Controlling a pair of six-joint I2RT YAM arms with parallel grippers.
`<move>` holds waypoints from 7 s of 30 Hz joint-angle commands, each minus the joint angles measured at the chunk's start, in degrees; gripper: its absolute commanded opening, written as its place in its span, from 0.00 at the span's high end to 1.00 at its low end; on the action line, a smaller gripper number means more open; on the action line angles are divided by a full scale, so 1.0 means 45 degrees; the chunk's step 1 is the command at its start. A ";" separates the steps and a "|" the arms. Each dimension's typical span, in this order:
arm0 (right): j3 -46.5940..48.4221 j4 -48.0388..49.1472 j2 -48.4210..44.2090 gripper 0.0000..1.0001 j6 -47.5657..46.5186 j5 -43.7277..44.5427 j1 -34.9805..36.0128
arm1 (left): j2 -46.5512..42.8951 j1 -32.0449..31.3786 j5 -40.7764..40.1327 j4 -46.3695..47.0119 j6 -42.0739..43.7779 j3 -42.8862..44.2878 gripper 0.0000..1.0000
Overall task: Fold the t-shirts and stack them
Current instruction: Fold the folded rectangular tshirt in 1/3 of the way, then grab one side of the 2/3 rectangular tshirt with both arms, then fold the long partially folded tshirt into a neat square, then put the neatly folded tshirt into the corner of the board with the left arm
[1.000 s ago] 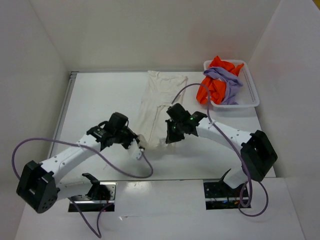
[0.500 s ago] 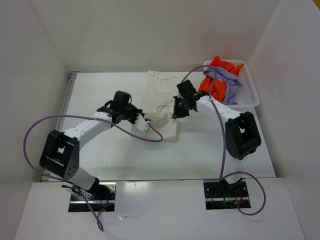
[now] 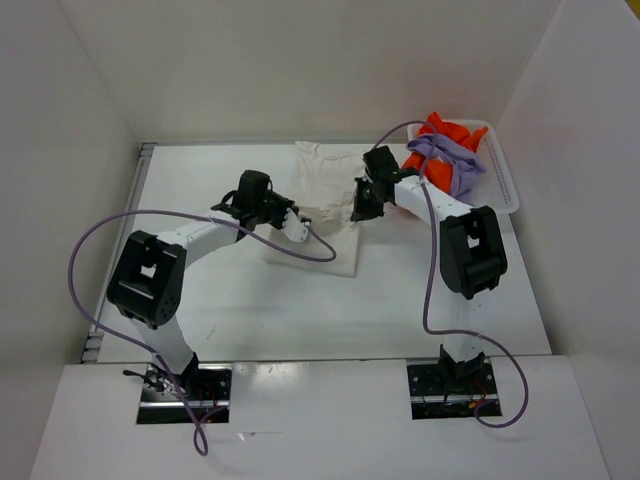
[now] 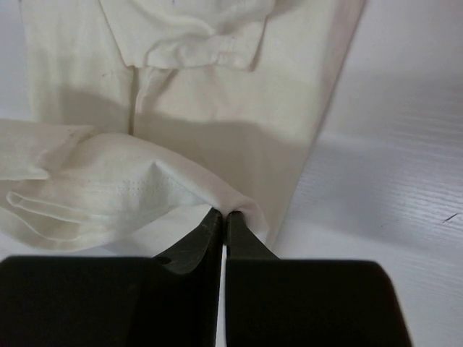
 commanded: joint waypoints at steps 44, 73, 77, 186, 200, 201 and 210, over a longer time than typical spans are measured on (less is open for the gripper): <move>-0.5223 0.0849 -0.3461 0.21 0.1989 -0.0297 0.1223 | -0.2920 0.0274 -0.0192 -0.3134 0.5121 -0.4389 0.19; -0.4814 0.0556 -0.1020 0.29 0.2965 -0.0063 0.2297 | -0.0944 -0.0077 -0.0075 -0.0393 0.4419 -0.4468 0.97; -0.4814 0.0673 -0.0882 0.63 0.2965 -0.0219 0.2297 | -0.1373 -0.0077 0.0062 -0.1391 0.4281 -0.4351 1.00; 2.0270 -0.7233 1.0835 0.49 0.0742 -0.3094 -0.0984 | -0.0456 0.3124 -0.2497 0.1832 -1.3412 -0.0313 0.38; 2.0208 -0.9464 0.5158 0.36 0.0036 0.5301 0.1764 | -0.2485 0.3847 0.2790 -0.7418 -1.7319 0.2563 0.00; 1.9123 -0.9464 0.3703 0.34 0.0036 0.6623 0.2930 | -0.3125 0.4371 0.3202 -0.8647 -1.7320 0.2176 0.00; 0.9561 -0.8806 -0.1927 0.19 0.2006 0.9684 0.6475 | -0.4890 0.4903 0.4200 -0.9775 -1.7648 -0.0089 0.00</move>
